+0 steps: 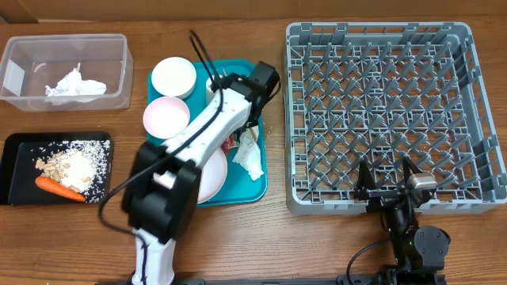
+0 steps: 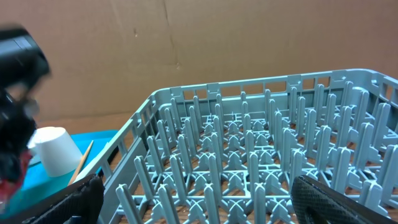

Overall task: Sort waste into correct bins and load items into the dishwasher rack
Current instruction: 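Carry the wrapper left and drop it into the clear bin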

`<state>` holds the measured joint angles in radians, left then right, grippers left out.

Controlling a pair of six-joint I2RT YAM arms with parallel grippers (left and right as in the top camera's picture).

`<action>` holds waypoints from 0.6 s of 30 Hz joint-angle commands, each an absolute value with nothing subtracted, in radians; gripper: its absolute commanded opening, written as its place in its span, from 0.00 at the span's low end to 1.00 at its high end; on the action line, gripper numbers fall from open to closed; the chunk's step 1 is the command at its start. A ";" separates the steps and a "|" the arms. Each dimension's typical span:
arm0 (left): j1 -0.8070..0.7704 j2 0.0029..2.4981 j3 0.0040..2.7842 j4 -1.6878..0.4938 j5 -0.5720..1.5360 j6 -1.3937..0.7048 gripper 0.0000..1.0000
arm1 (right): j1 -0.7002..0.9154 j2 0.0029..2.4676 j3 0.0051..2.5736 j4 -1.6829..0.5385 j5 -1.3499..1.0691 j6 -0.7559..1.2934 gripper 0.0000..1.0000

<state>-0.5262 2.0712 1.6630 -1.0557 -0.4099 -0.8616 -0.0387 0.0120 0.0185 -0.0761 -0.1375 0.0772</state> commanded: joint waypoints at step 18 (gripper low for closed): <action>-0.068 1.748 1.686 -0.845 -0.406 -0.868 0.04 | -0.043 0.003 0.008 -0.073 -0.128 0.071 1.00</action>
<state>-0.1711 1.7367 1.6699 -0.9138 -0.3897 -0.8619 -0.0387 0.0120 0.0185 -0.0757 -0.1375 0.0772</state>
